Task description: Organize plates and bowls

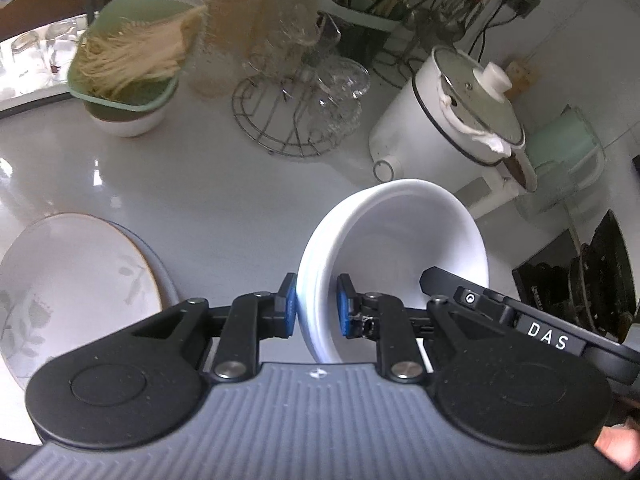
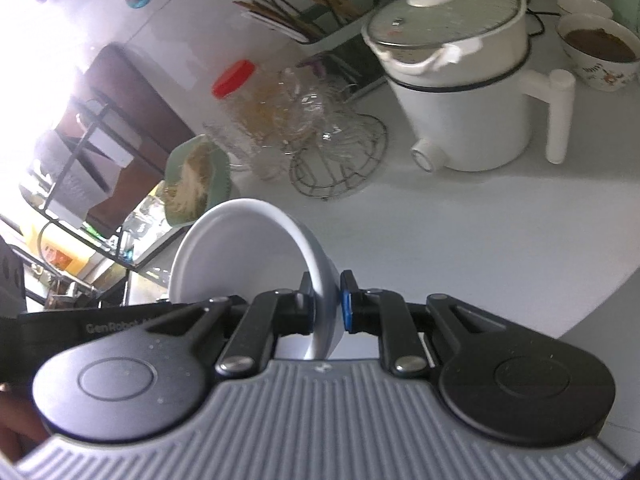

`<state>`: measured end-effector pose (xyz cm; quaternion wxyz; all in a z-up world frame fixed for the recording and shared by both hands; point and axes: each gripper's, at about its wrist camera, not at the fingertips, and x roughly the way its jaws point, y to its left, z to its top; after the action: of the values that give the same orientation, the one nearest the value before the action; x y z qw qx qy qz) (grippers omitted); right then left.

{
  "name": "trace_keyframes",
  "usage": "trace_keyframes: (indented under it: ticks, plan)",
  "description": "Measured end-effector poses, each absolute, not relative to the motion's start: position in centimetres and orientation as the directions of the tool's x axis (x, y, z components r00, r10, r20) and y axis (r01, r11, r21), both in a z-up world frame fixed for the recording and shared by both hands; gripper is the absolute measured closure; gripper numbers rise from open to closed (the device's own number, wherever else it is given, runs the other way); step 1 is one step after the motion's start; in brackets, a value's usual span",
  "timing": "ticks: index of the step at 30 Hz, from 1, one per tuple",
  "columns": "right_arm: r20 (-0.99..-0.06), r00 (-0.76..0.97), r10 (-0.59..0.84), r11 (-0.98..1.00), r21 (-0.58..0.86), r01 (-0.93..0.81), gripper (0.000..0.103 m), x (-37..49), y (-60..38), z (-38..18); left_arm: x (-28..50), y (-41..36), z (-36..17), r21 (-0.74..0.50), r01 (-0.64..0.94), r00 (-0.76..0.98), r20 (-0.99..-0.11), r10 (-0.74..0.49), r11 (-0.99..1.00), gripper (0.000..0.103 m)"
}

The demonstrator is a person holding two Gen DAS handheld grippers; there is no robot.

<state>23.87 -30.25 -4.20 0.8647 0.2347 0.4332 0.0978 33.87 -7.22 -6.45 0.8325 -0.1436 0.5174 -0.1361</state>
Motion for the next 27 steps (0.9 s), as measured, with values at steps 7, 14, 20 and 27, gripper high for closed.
trace_keyframes:
  ticks: [7,14,20,27]
  plan:
    - [-0.686,0.608,0.399,0.863,0.505,0.003,0.087,23.7,-26.5,-3.4,32.6,-2.1,-5.2,-0.406,0.048,0.468,-0.798,-0.38,0.912,0.081]
    - [-0.679,0.583,0.446,0.858,0.51,-0.063,0.087,23.5,-21.3,-2.5,29.9,4.2,-4.3,-0.434,-0.026,0.506,-0.782,-0.363,0.9,0.081]
    - [-0.687,0.534,0.492,0.851,0.51,-0.129,0.087,23.6,-16.6,-2.6,27.1,9.4,-4.9,-0.445,-0.114,0.537,-0.779,-0.322,0.888,0.081]
    - [-0.727,0.457,0.513,0.851,0.5,-0.161,0.087,23.6,-12.2,-4.3,25.7,14.2,-7.0,-0.467,-0.2,0.531,-0.791,-0.305,0.861,0.081]
